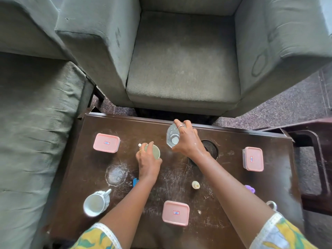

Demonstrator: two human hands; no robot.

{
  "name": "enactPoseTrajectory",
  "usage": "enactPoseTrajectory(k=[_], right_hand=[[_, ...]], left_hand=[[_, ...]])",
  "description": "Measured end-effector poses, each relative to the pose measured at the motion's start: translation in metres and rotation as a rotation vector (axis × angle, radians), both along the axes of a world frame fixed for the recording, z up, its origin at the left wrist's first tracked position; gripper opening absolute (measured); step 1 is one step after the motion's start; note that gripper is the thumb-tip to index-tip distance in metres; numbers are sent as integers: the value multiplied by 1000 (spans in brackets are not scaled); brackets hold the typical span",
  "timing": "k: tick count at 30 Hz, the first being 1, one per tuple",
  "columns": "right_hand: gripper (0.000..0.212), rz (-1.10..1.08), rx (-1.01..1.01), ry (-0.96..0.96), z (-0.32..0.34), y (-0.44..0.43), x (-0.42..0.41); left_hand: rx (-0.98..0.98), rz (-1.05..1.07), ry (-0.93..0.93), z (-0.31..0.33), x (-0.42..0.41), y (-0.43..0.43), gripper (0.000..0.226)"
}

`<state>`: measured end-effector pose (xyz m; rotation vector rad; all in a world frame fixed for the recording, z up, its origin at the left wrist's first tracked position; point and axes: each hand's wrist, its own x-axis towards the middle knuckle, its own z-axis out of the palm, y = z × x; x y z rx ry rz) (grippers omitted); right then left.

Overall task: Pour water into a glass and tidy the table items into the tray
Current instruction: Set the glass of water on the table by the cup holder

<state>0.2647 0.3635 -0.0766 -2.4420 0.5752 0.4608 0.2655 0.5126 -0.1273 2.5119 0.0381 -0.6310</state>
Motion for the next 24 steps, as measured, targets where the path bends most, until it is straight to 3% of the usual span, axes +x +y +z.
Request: enactPoseTrajectory(k=[6, 11, 16, 24], right_hand=[[100, -66, 17, 45, -16, 4, -9], [99, -96, 38, 45, -24, 6, -7], [98, -108, 57, 52, -31, 7, -6], [99, -88, 39, 41, -37, 8, -8]], left_hand=[[45, 52, -27, -3, 6, 8, 68], [211, -43, -151, -3, 1, 3, 74], [200, -237, -285, -6, -6, -8, 74], [185, -305, -233, -11, -10, -18, 76]])
